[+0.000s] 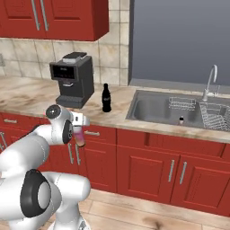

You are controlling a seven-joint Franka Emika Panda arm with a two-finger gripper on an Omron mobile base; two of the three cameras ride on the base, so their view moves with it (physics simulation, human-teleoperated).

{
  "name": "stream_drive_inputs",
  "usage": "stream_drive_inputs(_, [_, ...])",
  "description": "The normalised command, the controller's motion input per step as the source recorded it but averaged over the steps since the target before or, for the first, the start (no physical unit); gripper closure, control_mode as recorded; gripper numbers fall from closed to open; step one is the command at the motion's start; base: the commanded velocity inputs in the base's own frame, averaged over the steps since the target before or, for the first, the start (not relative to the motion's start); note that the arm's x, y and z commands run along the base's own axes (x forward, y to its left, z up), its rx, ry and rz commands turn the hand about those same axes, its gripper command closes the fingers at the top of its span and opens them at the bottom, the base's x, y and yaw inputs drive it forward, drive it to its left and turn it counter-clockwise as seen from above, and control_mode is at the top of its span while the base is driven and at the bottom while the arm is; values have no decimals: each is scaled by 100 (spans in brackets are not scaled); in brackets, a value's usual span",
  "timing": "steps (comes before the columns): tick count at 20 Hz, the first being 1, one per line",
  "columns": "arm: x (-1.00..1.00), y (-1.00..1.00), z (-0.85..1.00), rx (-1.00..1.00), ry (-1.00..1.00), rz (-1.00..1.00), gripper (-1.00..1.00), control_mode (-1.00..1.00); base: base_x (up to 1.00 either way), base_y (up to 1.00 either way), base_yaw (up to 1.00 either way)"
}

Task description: Place the large bottle from the dining counter next to the other large bottle outside the sink, and place the small bottle from the dining counter next to the other small bottle inside the sink.

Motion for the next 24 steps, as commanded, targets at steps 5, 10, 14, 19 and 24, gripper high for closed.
stream_drive_inputs(5, [0, 0, 0, 0, 0, 0, 100, 100, 52, -43, 0])
stream_drive_inputs(10, [0, 0, 0, 0, 0, 0, 100, 100, 49, -34, 0])
stream_drive_inputs(14, [0, 0, 0, 0, 0, 0, 100, 100, 46, -27, 0])
stream_drive_inputs(19, [0, 0, 0, 0, 0, 0, 100, 100, 36, -28, 0])
stream_drive_inputs(24, [0, 0, 0, 0, 0, 0, 100, 100, 30, -30, 0])
